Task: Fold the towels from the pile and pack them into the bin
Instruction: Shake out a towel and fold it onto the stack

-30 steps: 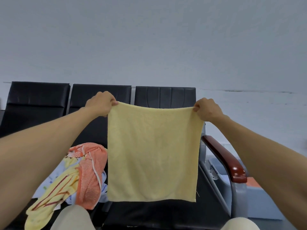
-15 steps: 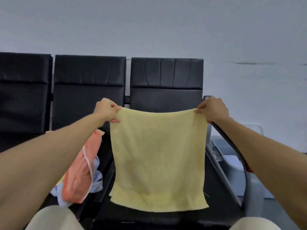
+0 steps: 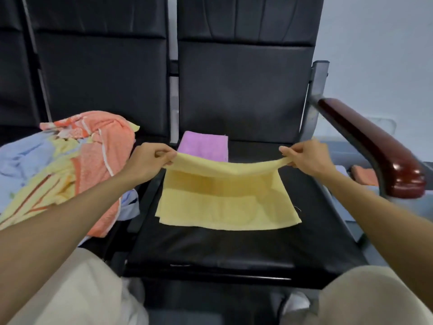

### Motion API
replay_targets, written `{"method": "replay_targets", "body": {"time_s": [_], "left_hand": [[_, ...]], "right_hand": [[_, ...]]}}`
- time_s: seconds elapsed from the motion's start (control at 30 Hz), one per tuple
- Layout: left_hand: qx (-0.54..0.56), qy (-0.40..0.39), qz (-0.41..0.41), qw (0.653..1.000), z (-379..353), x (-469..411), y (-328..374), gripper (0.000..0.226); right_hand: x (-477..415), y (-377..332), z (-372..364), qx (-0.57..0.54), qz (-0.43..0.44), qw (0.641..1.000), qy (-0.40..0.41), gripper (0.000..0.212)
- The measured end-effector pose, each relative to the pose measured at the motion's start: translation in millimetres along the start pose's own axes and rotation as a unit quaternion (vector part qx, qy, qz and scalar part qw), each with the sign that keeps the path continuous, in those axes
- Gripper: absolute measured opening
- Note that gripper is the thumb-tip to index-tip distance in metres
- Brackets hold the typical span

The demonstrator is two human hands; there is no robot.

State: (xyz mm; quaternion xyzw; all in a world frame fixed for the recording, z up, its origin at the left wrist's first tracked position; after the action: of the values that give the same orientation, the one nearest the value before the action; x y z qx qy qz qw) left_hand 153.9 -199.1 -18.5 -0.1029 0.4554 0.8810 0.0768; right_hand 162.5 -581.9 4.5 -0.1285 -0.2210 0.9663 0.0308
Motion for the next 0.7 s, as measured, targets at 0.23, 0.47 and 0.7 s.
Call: {"method": "replay_targets", "body": {"time_s": [0.23,0.47,0.7], "left_hand": [[-0.108,-0.113,-0.05,0.986,-27.1,44.5,-13.5,0.007],[-0.19,-0.234,-0.078,0.95,-47.1,60.0,-16.5,0.012],[-0.217,-0.314,0.026,0.924,-58.0,66.5,-47.4,0.028]], "right_hand": [[48.7,31.1,-30.7,0.013,-0.019,0.996,-0.088,0.025],[65.2,36.0,-50.4,0.013,-0.014,0.974,-0.225,0.019],[84.1,33.3,-74.5,0.031,0.002,0.947,-0.319,0.019]]}}
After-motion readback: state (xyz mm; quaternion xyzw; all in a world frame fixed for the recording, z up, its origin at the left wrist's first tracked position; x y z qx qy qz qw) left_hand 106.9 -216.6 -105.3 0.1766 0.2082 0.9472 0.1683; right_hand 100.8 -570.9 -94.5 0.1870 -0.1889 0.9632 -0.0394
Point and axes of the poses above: each hand's wrist, its own x-axis away from the middle knuckle, its own z-axis out of the back of the hand, y = z × x, the point moved 10 cm from there along -x, towards the middle knuckle, and after that the axes turned 6 degrees about x, right-handed, at the moved point
